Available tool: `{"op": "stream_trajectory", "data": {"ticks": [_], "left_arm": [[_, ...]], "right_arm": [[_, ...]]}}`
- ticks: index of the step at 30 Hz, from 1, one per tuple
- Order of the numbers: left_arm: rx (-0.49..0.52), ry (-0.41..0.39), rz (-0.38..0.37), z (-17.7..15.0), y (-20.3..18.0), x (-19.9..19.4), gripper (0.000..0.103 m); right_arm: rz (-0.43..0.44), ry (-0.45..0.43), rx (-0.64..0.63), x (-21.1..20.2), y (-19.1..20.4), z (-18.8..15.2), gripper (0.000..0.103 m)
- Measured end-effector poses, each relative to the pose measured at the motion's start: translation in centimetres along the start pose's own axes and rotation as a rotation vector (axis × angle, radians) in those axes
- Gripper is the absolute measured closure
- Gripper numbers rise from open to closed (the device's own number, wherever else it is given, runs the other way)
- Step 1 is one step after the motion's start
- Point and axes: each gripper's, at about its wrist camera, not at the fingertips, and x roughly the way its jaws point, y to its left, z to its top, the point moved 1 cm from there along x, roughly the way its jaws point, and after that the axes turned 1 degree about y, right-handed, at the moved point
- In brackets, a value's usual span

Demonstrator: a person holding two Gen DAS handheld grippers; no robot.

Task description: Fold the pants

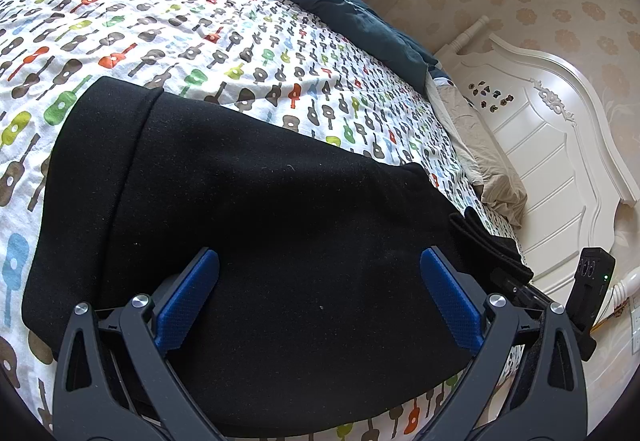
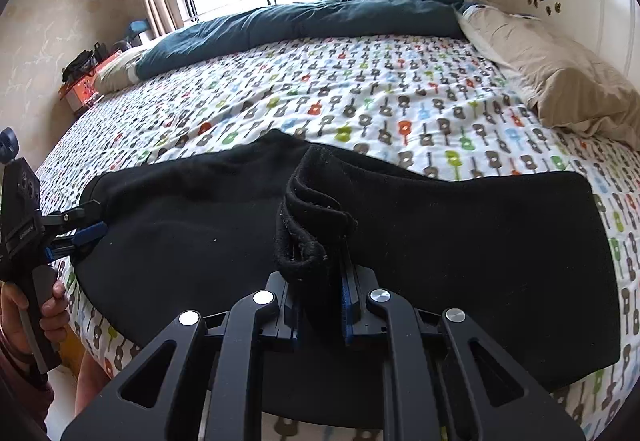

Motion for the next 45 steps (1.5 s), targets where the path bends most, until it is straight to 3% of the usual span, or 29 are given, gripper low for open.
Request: {"op": "stream_trajectory", "data": {"ticks": [28,45], "left_arm": [[0.001,-0.002,-0.001,-0.1,0.0,0.0,0.003],[0.002,-0.002,-0.001,-0.1,-0.1,0.0,0.003]], "right_arm": [[-0.016,0.054,-0.080,1.7,3.8,-1.7,0.088],[-0.010,0.063,-0.065,1.5,4.4,-2.1,0.080]]}}
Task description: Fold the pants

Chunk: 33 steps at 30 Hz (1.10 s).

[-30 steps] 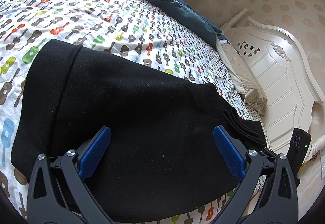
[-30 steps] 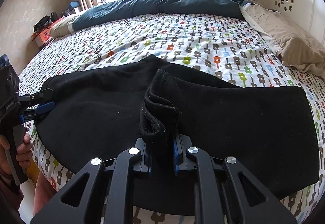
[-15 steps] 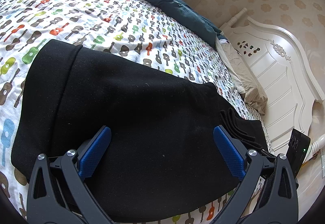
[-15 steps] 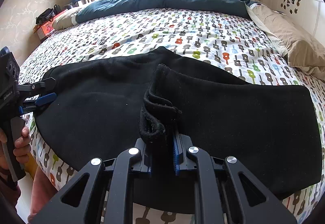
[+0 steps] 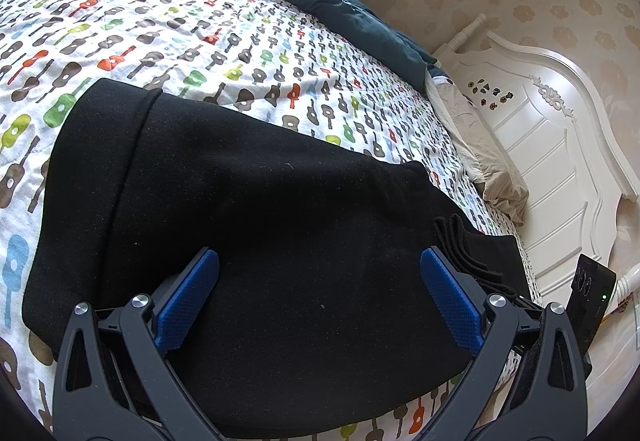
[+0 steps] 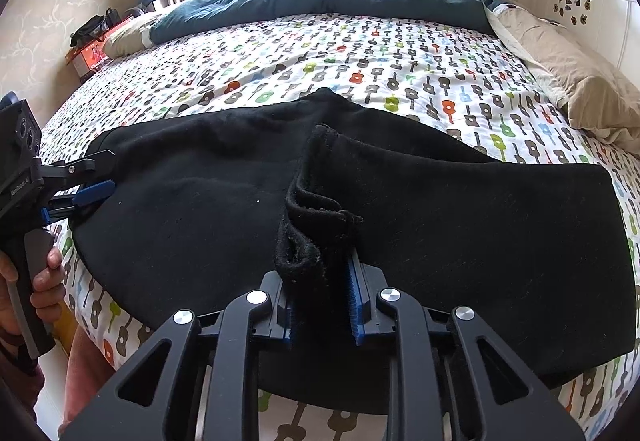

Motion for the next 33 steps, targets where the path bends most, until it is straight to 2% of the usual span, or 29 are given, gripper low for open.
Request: {"op": "stream_trajectory", "data": {"ticks": [6,7,10,13,15,17,18,20,21,23,24,27,30,31,32,33], "left_arm": [[0.001,0.000,0.001,0.0,0.0,0.0,0.003],[0.003,0.001,0.002,0.0,0.0,0.0,0.003],[0.003,0.001,0.001,0.0,0.0,0.0,0.003],[0.004,0.001,0.001,0.0,-0.1,0.0,0.003],[0.008,0.002,0.003,0.0,0.0,0.0,0.003],[0.014,0.004,0.004,0.1,0.0,0.0,0.003],[0.017,0.005,0.005,0.2,0.1,0.0,0.003],[0.023,0.008,0.007,0.3,0.2,0.1,0.003],[0.027,0.009,0.008,0.3,0.2,0.2,0.003],[0.033,0.009,0.009,0.4,0.3,0.3,0.003],[0.036,0.008,0.011,0.4,0.3,0.3,0.003],[0.044,0.004,0.018,0.5,0.4,0.4,0.003],[0.056,0.005,0.029,0.5,0.3,0.4,0.003],[0.059,0.005,0.032,0.4,0.2,0.5,0.003],[0.062,0.006,0.035,0.4,0.2,0.5,0.003],[0.063,0.007,0.037,0.5,0.3,0.5,0.003]], "right_arm": [[0.076,0.005,0.011,-0.9,0.7,-0.5,0.065],[0.126,0.013,0.015,-1.1,1.1,-0.8,0.065],[0.208,0.018,-0.013,-2.2,2.0,-1.4,0.057],[0.340,-0.003,0.021,-4.4,1.2,-1.4,0.057],[0.415,-0.048,0.086,-6.5,-1.2,-0.8,0.057],[0.464,-0.100,0.182,-8.6,-5.7,0.1,0.055],[0.465,-0.123,0.229,-9.4,-8.2,0.4,0.054],[0.398,-0.168,0.329,-10.6,-14.8,0.8,0.037],[0.360,-0.172,0.359,-10.7,-17.5,0.8,0.036],[0.293,-0.137,0.454,-9.4,-23.5,0.5,0.036],[0.290,-0.108,0.501,-8.4,-25.6,0.3,0.036],[0.392,-0.027,0.617,-4.3,-30.0,-0.5,0.036],[0.463,0.008,0.668,-1.8,-31.0,-1.0,0.036],[0.480,0.014,0.671,-1.2,-31.1,-1.0,0.039],[0.498,0.012,0.661,-0.8,-31.2,-0.9,0.056],[0.513,0.019,0.661,-0.4,-31.2,-0.9,0.065]]}}
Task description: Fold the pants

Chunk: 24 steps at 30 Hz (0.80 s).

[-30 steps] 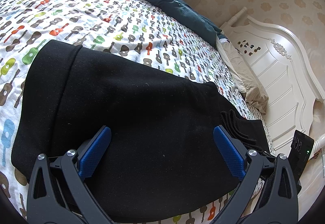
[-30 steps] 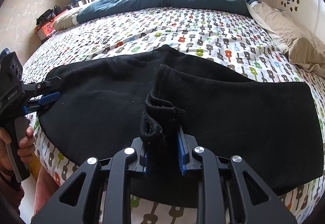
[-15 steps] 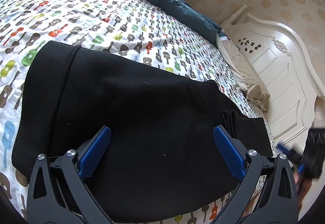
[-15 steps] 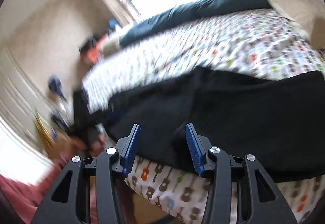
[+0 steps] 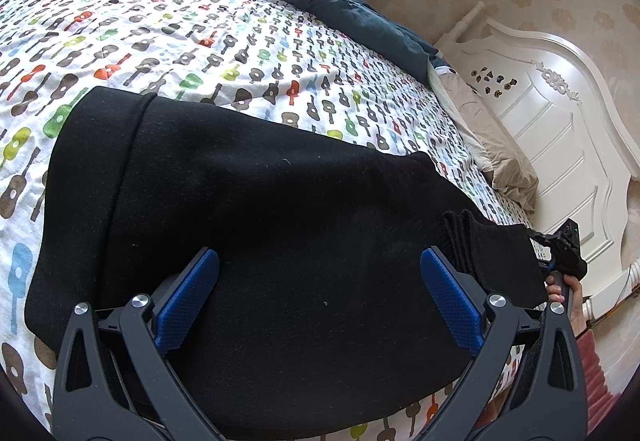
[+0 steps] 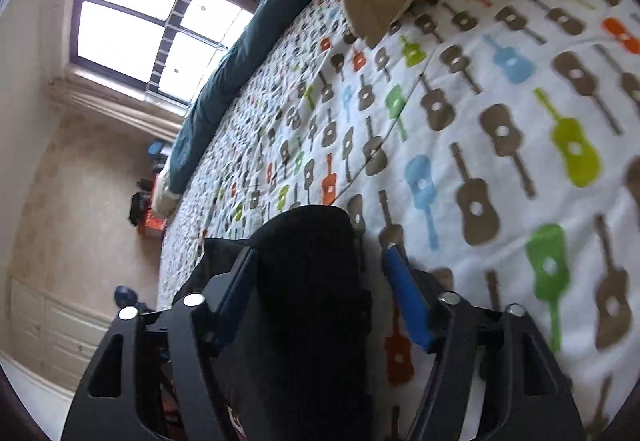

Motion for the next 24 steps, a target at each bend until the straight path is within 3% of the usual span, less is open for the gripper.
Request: {"op": "stream_trajectory", "data": {"ticks": [2,7,14,19,21,22,24], "left_arm": [[0.003,0.002,0.003,0.0,-0.1,0.0,0.003],[0.019,0.002,0.009,-0.2,-0.2,0.1,0.003],[0.021,0.002,0.009,-0.2,-0.2,0.0,0.003],[0.029,-0.001,0.012,-0.4,-0.2,0.1,0.003],[0.031,-0.002,0.013,-0.4,-0.2,0.1,0.003],[0.030,-0.001,0.013,-0.4,-0.3,0.1,0.003],[0.031,-0.001,0.011,-0.4,-0.3,0.0,0.003]], "right_arm": [[-0.023,0.008,0.003,0.5,-0.3,0.1,0.077],[0.015,0.002,0.028,0.5,-1.7,0.3,0.080],[0.087,0.004,0.070,-2.4,-2.4,-2.4,0.063],[0.127,0.031,0.048,-4.6,-2.5,-6.4,0.060],[0.098,0.034,0.012,-5.0,-2.3,-7.8,0.065],[0.040,0.039,-0.017,-5.0,-2.2,-8.4,0.077],[0.025,0.028,-0.029,-5.0,-2.4,-8.7,0.079]]}}
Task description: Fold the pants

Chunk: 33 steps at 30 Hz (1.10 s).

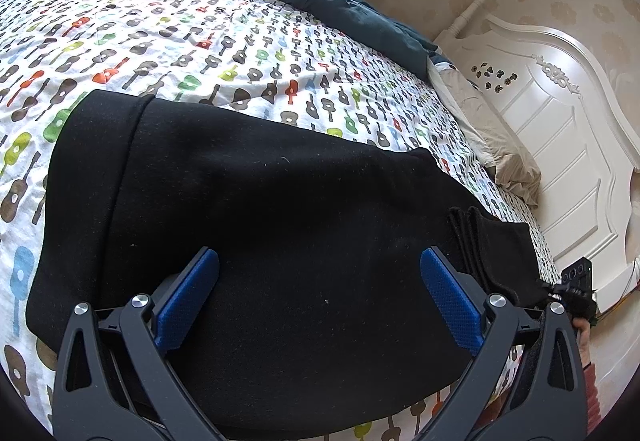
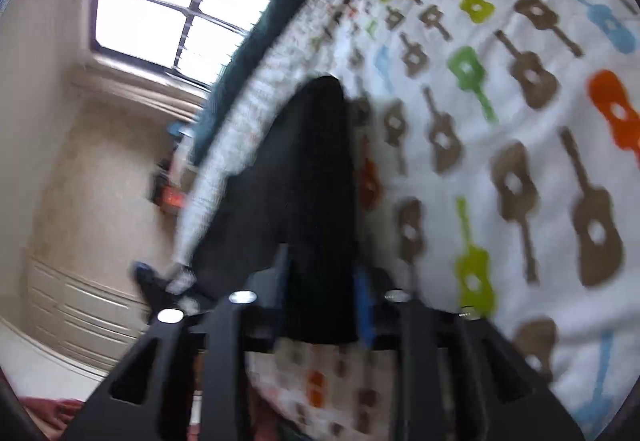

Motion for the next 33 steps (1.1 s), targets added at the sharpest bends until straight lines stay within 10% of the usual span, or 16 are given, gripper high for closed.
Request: {"op": "stream_trajectory", "data": {"ticks": [5,9,12,23,33], "left_arm": [[-0.003,0.001,-0.002,0.0,0.0,0.0,0.003],[-0.001,-0.001,-0.002,0.0,-0.1,0.0,0.003],[0.008,-0.001,0.004,0.0,-0.2,0.0,0.003],[-0.012,0.002,-0.019,0.1,0.1,-0.2,0.003],[-0.003,0.001,-0.062,0.0,0.2,-1.2,0.003]], "right_arm": [[0.001,-0.017,0.031,-1.1,-0.3,0.3,0.072],[-0.107,-0.247,0.045,-5.4,1.3,0.6,0.070],[0.021,-0.310,0.000,-5.5,5.1,0.3,0.069],[0.274,0.177,-0.178,13.8,16.0,-4.7,0.069],[0.255,0.263,-0.113,18.0,15.2,-5.7,0.069]]}}
